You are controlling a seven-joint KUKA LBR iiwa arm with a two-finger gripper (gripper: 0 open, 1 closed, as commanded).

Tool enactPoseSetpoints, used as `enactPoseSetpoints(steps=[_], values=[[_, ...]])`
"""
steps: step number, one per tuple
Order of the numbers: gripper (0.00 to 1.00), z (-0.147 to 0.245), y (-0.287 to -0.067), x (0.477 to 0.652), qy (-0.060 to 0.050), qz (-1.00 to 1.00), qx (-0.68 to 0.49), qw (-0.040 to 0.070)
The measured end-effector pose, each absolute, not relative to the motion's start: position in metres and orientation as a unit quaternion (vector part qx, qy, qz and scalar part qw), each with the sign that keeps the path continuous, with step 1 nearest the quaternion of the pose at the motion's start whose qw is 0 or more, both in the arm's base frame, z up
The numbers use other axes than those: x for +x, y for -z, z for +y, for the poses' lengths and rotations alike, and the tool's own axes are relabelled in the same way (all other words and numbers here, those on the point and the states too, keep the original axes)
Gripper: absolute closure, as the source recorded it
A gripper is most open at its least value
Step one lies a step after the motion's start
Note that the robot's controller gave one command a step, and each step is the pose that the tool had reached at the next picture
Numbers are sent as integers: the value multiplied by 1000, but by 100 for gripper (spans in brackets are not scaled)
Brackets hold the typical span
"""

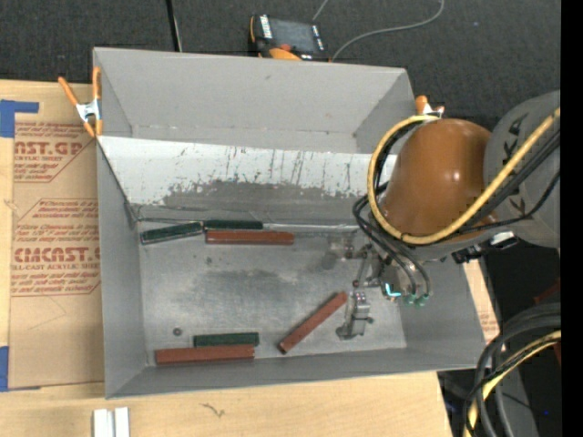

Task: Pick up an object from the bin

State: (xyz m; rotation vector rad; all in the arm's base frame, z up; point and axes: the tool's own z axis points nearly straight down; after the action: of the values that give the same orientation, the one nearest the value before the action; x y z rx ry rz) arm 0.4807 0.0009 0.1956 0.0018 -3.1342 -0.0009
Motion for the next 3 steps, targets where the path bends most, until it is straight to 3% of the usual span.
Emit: enactPoseSetpoints(steps=[1,2,3], values=[[0,-17,-65,491,1,-1000,-29,2],[100,-16,-69,492,1,-1000,-29,0],[100,-34,-200,506,0,-998,-69,-5]])
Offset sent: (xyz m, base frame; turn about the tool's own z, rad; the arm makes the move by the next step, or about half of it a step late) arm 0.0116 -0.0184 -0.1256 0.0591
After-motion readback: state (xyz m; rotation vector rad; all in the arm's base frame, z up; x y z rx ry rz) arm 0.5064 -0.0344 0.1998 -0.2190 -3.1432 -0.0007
